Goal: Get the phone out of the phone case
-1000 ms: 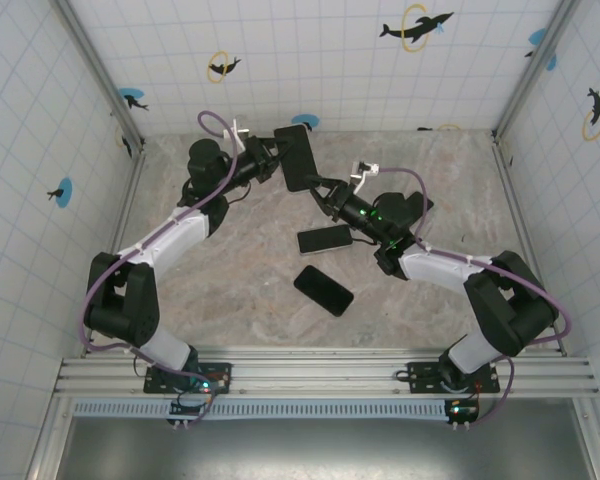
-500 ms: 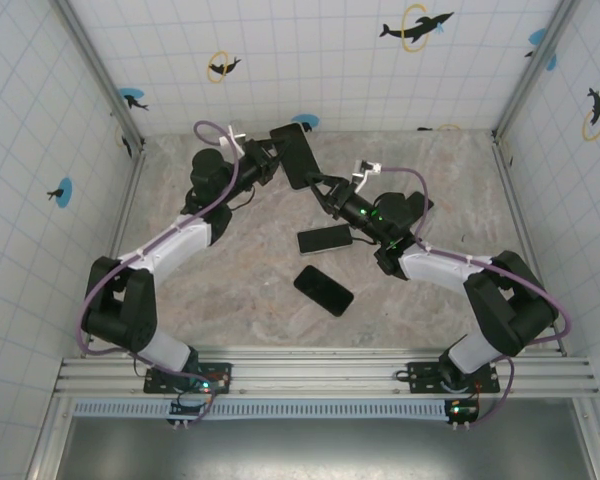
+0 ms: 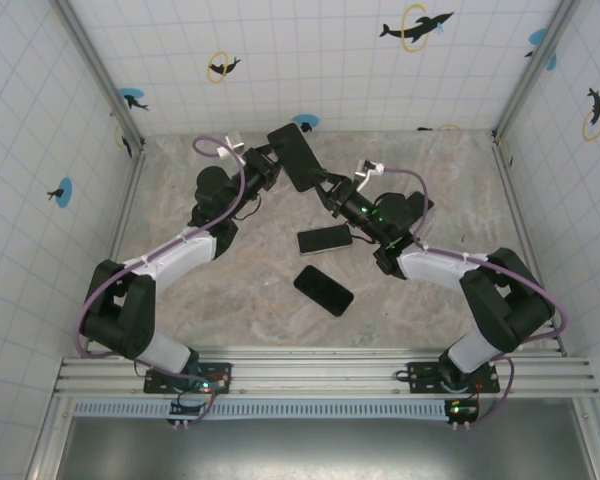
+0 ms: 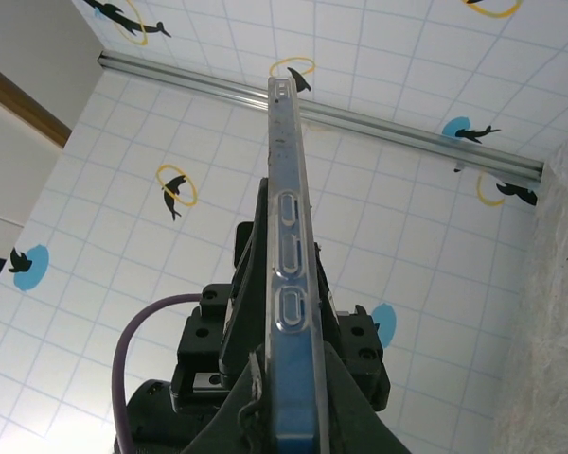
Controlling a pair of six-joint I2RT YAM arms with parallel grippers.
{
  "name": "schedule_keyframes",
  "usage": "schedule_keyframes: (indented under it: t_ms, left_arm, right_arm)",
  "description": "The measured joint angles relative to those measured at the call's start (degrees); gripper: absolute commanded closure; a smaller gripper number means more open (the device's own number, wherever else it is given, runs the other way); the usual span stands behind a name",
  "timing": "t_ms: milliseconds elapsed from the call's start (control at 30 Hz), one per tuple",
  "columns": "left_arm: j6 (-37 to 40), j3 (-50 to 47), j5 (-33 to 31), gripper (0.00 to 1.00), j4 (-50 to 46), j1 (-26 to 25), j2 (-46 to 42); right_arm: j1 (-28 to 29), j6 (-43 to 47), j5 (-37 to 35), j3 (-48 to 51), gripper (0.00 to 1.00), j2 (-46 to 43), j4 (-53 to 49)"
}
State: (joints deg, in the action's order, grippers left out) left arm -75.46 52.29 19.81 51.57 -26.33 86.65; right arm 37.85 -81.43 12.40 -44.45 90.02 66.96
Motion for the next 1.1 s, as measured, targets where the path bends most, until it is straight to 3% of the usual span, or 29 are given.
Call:
schedule_keyframes:
  t_ms: [33, 167, 300, 500, 800, 967, 1100]
  left_arm:
    - [0.3, -0.1, -0.1, 0.60, 0.0, 0.0, 0.0]
    - [2.8, 0.0, 0.3, 0.39, -2.4, -0.1, -0.5]
    - [8.3, 2.4, 2.0, 0.29, -10.9, 0.5, -1.7]
    - [27.5, 13.0, 4.6, 0.28, -31.6, 4.7, -3.1]
    - [69.4, 24.9, 12.7, 0.28, -59.4, 5.0, -4.5]
    - [87.7, 26.9, 16.9, 0.27, -69.5, 4.7, -4.8]
    - [97.9, 26.9, 18.4, 0.28, -76.0, 3.8, -4.9]
  right_arm:
    - [0.0, 0.0, 0.1, 0.0, 0.94, 0.1, 0.3]
    - [-0.9, 0.3, 0.6, 0.0, 0.97, 0.1, 0.2]
    - [-3.5, 4.1, 3.7, 0.0, 0.98, -0.2, -1.5]
    - [-9.6, 18.2, 13.8, -0.6, 0.98, -4.0, -14.5]
    - [-14.2, 49.3, 29.1, -9.4, 0.98, -7.0, -40.4]
    - [-13.8, 69.3, 32.9, -14.9, 1.00, -7.5, -58.1]
    - [-11.1, 86.6, 29.7, -20.0, 0.97, -7.5, -73.1]
